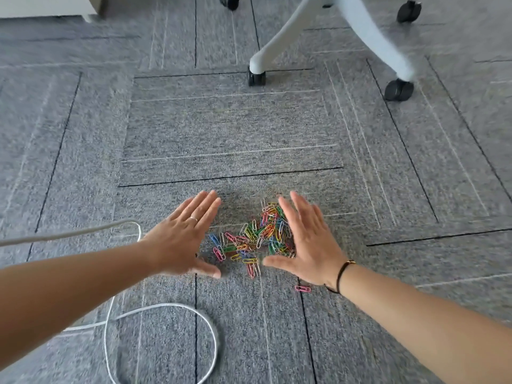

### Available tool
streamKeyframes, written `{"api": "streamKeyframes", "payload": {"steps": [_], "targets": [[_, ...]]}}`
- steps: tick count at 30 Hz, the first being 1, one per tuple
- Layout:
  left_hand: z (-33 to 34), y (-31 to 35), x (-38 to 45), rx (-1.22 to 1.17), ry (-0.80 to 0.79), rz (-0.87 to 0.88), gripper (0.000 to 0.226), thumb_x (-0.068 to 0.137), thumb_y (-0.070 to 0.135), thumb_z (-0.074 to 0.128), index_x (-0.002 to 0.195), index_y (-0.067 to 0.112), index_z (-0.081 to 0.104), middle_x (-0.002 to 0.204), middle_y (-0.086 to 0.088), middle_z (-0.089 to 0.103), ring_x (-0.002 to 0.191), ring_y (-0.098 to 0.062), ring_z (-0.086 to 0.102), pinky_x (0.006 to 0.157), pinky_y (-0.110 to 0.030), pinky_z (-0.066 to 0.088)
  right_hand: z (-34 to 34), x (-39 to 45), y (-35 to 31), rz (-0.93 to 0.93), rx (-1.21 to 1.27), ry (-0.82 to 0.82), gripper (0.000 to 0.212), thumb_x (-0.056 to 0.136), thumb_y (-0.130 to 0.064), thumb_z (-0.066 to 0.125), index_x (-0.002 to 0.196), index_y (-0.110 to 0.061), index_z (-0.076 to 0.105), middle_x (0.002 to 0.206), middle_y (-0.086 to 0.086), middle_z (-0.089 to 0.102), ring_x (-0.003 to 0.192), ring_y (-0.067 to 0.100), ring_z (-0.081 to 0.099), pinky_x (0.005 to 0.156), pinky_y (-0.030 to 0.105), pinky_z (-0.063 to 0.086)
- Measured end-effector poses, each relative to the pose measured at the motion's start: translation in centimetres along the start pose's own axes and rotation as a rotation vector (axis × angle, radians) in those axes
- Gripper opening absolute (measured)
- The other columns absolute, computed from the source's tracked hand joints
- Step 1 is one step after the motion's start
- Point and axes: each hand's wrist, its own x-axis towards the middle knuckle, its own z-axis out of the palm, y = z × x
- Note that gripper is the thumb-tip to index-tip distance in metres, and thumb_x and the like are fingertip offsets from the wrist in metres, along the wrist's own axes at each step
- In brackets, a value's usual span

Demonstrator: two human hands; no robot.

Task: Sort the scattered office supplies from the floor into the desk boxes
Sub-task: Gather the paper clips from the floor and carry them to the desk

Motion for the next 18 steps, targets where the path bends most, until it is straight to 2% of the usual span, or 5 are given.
{"api": "streamKeyframes", "payload": {"steps": [2, 6, 11, 14, 18], "targets": [[-0.5, 0.1, 1.1, 0.017, 0.018, 0.0, 0.138, 0.063, 0.104, 0.021, 0.136, 0.014, -0.053, 0.149, -0.008, -0.055, 0.141, -0.025, -0.046, 0.123, -0.044, -0.016, -0.6, -1.4, 2.3, -0.021, -0.113, -0.056, 0.128, 0.068, -0.099, 0.034, 0.155, -0.026, -0.025, 0.163, 0.009, -0.027, 0.152, 0.024, -0.021, 0.125, 0.051, 0.002], [-1.5, 0.8, 3.3, 0.072, 0.053, 0.013, 0.13, 0.066, 0.103, 0.012, 0.138, 0.016, -0.052, 0.153, -0.009, -0.049, 0.144, -0.027, -0.041, 0.124, -0.047, -0.015, -1.6, -2.6, 3.8, -0.109, -0.253, -0.177, 0.142, 0.059, -0.102, 0.041, 0.153, -0.023, -0.03, 0.16, 0.008, -0.036, 0.148, 0.021, -0.032, 0.123, 0.043, -0.012], [-2.1, 2.2, 4.9, 0.056, 0.084, -0.036, 0.12, 0.071, 0.099, 0.002, 0.138, 0.015, -0.051, 0.154, -0.012, -0.047, 0.144, -0.03, -0.039, 0.125, -0.049, -0.01, -1.4, -2.6, 3.2, -0.18, -0.289, -0.219, 0.144, 0.055, -0.104, 0.04, 0.154, -0.023, -0.028, 0.162, 0.01, -0.031, 0.15, 0.025, -0.026, 0.125, 0.047, -0.005], [-1.5, 2.7, 4.6, 0.064, 0.041, 0.05, 0.124, 0.068, 0.102, 0.003, 0.138, 0.016, -0.052, 0.151, -0.009, -0.051, 0.143, -0.027, -0.043, 0.125, -0.047, -0.012, -1.2, -2.7, 3.2, -0.169, -0.295, -0.223, 0.142, 0.058, -0.104, 0.038, 0.153, -0.023, -0.029, 0.161, 0.01, -0.033, 0.15, 0.024, -0.027, 0.125, 0.047, -0.004], [-1.2, 2.6, 3.4, 0.089, -0.023, 0.129, 0.136, 0.064, 0.105, 0.019, 0.137, 0.016, -0.053, 0.148, -0.006, -0.055, 0.14, -0.024, -0.047, 0.121, -0.044, -0.02, -1.1, -0.3, 2.3, -0.09, -0.252, -0.143, 0.139, 0.061, -0.102, 0.039, 0.151, -0.025, -0.033, 0.161, 0.011, -0.033, 0.15, 0.024, -0.027, 0.124, 0.044, -0.009]]}}
